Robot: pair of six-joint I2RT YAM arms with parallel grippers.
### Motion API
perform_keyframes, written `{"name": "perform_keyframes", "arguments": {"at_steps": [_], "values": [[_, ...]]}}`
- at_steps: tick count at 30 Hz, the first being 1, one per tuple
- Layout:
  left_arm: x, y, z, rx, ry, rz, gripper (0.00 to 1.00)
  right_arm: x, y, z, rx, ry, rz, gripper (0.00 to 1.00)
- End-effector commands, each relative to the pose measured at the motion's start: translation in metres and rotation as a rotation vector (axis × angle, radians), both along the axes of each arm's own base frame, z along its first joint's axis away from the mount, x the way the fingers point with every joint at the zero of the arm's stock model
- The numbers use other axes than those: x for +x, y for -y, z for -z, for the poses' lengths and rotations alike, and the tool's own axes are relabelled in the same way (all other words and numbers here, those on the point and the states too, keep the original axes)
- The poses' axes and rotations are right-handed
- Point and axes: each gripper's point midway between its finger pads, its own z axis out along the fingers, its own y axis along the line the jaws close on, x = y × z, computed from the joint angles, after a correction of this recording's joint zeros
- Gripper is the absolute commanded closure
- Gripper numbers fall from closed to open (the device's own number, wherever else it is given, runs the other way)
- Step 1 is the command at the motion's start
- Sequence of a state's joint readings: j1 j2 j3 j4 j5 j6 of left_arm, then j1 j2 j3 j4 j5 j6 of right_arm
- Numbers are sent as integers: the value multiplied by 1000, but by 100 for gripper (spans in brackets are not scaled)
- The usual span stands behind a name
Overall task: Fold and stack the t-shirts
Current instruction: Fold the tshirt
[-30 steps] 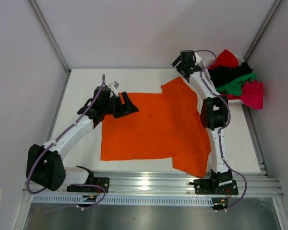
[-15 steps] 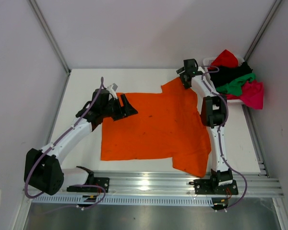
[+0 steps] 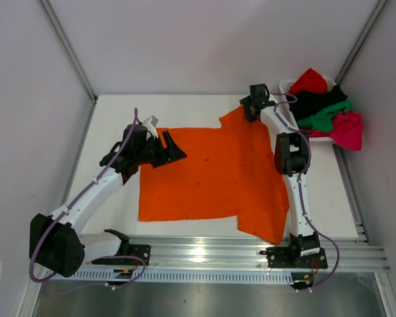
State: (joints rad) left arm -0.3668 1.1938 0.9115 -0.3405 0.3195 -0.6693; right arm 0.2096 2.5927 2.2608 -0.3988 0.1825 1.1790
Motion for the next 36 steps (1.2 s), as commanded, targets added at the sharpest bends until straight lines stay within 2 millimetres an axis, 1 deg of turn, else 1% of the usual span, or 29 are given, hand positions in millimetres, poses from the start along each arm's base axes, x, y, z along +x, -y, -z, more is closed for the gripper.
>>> {"name": "perform_keyframes", "arguments": {"at_steps": [1, 3, 4, 5, 6, 7, 8, 9, 10, 11, 12, 15, 16, 18, 21, 23, 24, 25, 27, 31, 33, 34, 35, 36], "values": [[1, -6, -11, 10, 51, -12, 26, -15, -1, 33, -7, -82, -9, 37], [1, -7, -12, 11, 51, -17, 26, -22, 4, 34, -26, -96, -1, 38], [1, -7, -11, 15, 51, -16, 26, -32, 8, 46, -42, -128, 3, 38], [2, -7, -13, 14, 51, -17, 26, -30, 13, 34, -51, -99, 17, 38], [2, -7, -14, 12, 55, -17, 26, -33, 16, 35, -59, -100, 15, 38], [1, -7, -14, 14, 55, -16, 26, -36, 23, 39, -59, -107, 25, 40], [1, -7, -14, 14, 53, -16, 27, -43, 25, 44, -53, -123, 23, 42], [1, -7, -15, 14, 55, -18, 27, -42, 27, 44, -46, -117, 23, 46], [1, -8, -15, 17, 57, -19, 27, -43, 34, 47, -41, -123, 30, 57], [1, -8, -16, 18, 59, -20, 27, -46, 34, 52, -32, -135, 23, 63], [0, -9, -15, 21, 57, -22, 27, -48, 34, 54, -31, -142, 22, 75], [1, -11, -19, 27, 66, -27, 27, -50, 35, 58, -33, -147, 15, 85], [1, -12, -19, 31, 66, -30, 27, -51, 35, 59, -33, -147, 13, 90], [1, -13, -19, 37, 67, -36, 27, -51, 34, 61, -29, -147, 6, 95], [1, -14, -17, 42, 62, -39, 27, -52, 33, 63, -27, -145, -1, 100], [1, -13, -15, 42, 56, -37, 27, -52, 33, 64, -30, -144, -7, 100], [1, -13, -14, 43, 51, -35, 27, -56, 34, 68, -31, -155, -9, 100], [1, -12, -13, 41, 50, -35, 27, -56, 33, 64, -33, -146, -11, 100], [2, -12, -12, 40, 45, -35, 27, -62, 33, 64, -43, -148, -15, 100], [2, -11, -11, 35, 44, -33, 27, -85, 44, 70, -80, -189, 1, 100], [2, -10, -9, 33, 36, -32, 27, -92, 48, 72, -93, -201, 7, 100], [2, -10, -7, 33, 34, -31, 28, -99, 49, 78, -98, -211, 3, 100], [3, -9, -11, 26, 39, -29, 28, -99, 50, 75, -99, -202, 4, 100], [2, -8, -8, 25, 34, -25, 28, -100, 50, 75, -105, -200, -1, 100]]}}
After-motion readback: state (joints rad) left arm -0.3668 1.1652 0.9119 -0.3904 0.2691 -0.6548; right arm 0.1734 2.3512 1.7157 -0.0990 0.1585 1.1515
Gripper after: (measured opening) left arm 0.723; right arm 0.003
